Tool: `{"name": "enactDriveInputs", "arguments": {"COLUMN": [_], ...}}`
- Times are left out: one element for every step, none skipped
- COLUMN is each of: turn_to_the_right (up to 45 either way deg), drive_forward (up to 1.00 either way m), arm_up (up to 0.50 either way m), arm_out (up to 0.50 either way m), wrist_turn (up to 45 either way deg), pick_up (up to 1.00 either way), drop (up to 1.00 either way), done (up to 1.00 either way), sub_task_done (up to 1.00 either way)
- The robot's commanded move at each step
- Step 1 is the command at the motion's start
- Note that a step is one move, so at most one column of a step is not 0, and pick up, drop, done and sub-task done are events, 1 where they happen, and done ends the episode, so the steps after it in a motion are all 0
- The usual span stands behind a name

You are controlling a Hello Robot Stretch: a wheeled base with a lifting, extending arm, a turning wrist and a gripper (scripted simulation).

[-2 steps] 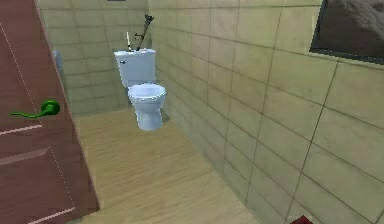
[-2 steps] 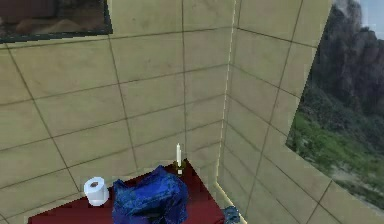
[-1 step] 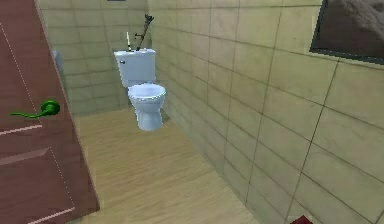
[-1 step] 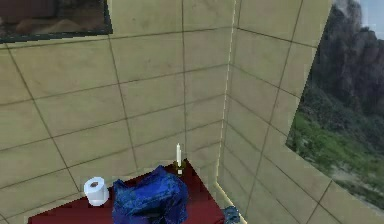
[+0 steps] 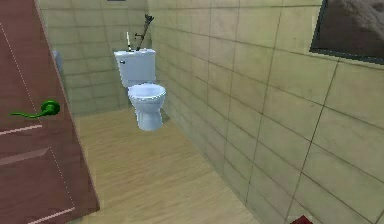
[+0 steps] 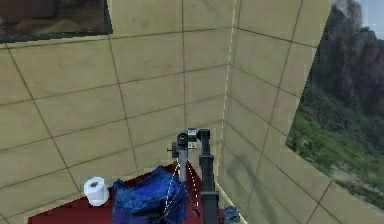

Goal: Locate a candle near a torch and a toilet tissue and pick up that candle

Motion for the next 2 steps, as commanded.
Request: {"name": "enactDriveInputs", "arguments": {"turn_to_the_right": [0.0,0.0], "drive_forward": [0.0,0.0], "arm_up": [0.0,0.0], "arm_out": [0.0,0.0], "wrist_turn": [45.0,45.0], "pick_up": [0.0,0.0], "drop": [0.0,0.0], "done": [0.0,0.0], "sub_task_done": [0.0,0.0]}}
